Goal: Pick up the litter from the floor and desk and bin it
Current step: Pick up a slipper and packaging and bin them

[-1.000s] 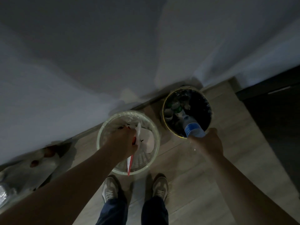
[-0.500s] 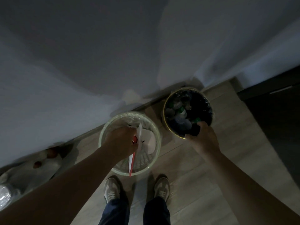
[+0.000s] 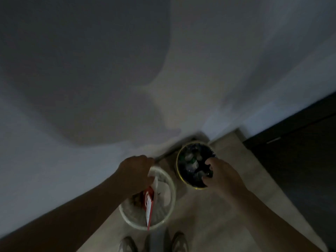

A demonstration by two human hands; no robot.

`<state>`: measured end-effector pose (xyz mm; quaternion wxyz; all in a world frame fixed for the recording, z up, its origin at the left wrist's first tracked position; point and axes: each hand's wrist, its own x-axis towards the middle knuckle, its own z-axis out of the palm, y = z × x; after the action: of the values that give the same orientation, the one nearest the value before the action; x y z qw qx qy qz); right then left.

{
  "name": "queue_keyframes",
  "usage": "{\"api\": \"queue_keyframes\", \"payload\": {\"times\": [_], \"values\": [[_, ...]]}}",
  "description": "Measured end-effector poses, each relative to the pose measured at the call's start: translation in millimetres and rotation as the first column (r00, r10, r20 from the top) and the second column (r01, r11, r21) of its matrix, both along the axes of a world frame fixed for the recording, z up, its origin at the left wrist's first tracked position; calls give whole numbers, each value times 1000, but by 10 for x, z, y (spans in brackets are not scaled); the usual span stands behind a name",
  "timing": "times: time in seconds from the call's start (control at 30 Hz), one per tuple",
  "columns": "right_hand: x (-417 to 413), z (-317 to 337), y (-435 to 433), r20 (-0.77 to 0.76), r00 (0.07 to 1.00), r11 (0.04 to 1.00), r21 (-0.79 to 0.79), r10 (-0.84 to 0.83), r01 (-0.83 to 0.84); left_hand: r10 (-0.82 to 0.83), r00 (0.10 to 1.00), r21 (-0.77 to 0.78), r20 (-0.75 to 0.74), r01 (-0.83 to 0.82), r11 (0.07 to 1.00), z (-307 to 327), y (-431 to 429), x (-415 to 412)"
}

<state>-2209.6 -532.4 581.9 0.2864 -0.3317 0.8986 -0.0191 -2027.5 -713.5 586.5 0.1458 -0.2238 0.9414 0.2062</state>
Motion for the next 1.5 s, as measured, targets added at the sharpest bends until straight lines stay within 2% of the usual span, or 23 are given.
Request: {"api": "queue_keyframes", "payload": {"times": [0.07, 0.23, 0.33, 0.47, 0.63, 0.77, 1.0, 1.13, 1.3, 1.4, 1.5], "values": [[-38, 537, -55, -25, 999, 999, -23, 46, -47, -49, 999, -44, -8, 48, 998, 477, -127, -4], [-71, 2108, -124, -97, 991, 976, -187, 94, -111, -91, 974, -156, -209, 59, 986, 1830, -400, 8], [-6, 3129, -64, -196, 976, 955, -260, 94, -144, -166, 948, -251, -272, 97, 963, 2782, -431, 0], [40, 4345, 98, -369, 924, 921, -319, 97, -224, -221, 889, -384, -400, 56, 921, 4104, -337, -3], [70, 5562, 336, -524, 851, 837, -461, 13, -296, -279, 820, -514, -499, -21, 857, 5382, -86, -61], [24, 6260, 502, -615, 789, 751, -519, 4, -408, -333, 766, -569, -549, -51, 821, 6100, 142, -102], [-138, 6983, 768, -703, 710, 592, -557, 39, -583, -325, 717, -651, -616, -233, 722, 6877, 579, -29], [-220, 7131, 800, -726, 680, 495, -556, 102, -668, -250, 721, -639, -646, -331, 694, 6990, 816, 61], [-78, 7195, 578, -765, 598, 374, -495, 240, -784, -147, 760, -661, -633, -433, 613, 6948, 1033, 381], [191, 7241, 383, -770, 546, 292, -466, 330, -835, -44, 772, -668, -634, -519, 532, 6985, 1121, 776], [570, 7266, 207, -792, 482, 162, -455, 376, -875, 59, 767, -676, -639, -597, 432, 7044, 1288, 1289]]}}
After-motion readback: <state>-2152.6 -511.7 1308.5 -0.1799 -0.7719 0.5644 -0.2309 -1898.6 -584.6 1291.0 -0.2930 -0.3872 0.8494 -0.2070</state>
